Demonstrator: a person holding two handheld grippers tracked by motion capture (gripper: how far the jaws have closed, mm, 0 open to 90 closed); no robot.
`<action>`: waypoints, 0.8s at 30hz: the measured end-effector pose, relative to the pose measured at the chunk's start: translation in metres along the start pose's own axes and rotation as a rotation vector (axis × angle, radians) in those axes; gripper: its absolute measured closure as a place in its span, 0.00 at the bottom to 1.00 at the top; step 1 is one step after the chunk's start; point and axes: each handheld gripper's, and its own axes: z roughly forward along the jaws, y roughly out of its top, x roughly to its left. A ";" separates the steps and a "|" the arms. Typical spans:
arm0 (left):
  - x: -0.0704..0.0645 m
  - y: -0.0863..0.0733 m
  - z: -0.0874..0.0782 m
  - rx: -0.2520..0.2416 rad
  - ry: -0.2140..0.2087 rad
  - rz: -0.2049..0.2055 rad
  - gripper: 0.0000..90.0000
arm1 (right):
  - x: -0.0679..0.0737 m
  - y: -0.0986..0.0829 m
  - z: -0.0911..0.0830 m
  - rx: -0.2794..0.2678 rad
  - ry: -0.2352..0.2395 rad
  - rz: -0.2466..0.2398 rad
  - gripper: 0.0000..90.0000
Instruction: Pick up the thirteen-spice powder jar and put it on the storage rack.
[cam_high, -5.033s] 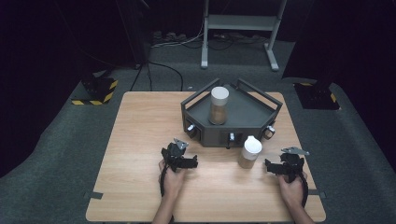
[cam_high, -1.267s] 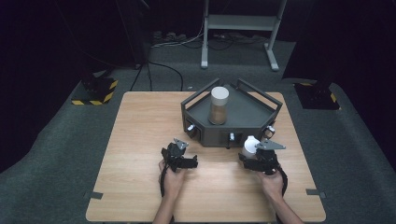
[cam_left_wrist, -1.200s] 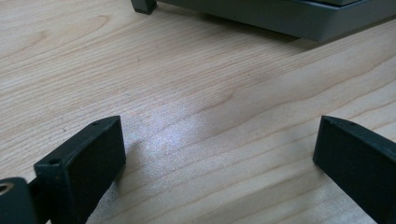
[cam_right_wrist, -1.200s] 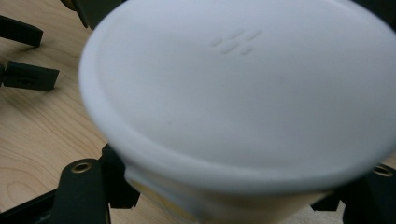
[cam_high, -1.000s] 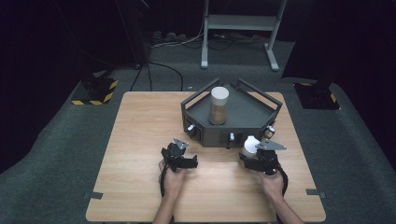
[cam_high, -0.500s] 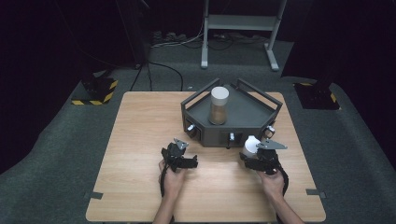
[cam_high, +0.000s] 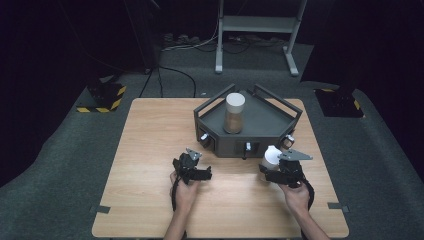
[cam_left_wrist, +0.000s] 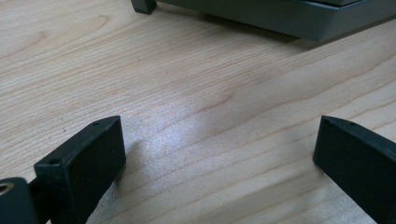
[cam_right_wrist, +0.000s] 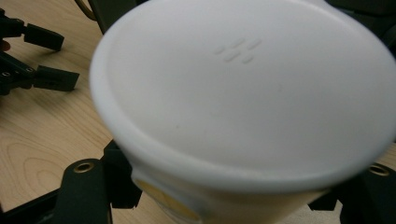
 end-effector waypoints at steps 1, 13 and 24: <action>0.000 0.000 0.000 0.000 0.000 0.000 0.03 | -0.001 0.001 -0.002 0.000 0.004 0.000 0.34; 0.000 0.000 0.000 0.000 0.000 0.000 0.03 | -0.008 0.022 -0.024 -0.003 0.069 -0.047 0.34; 0.000 0.000 0.000 0.000 0.000 0.000 0.03 | -0.008 0.048 -0.039 0.000 0.112 -0.086 0.34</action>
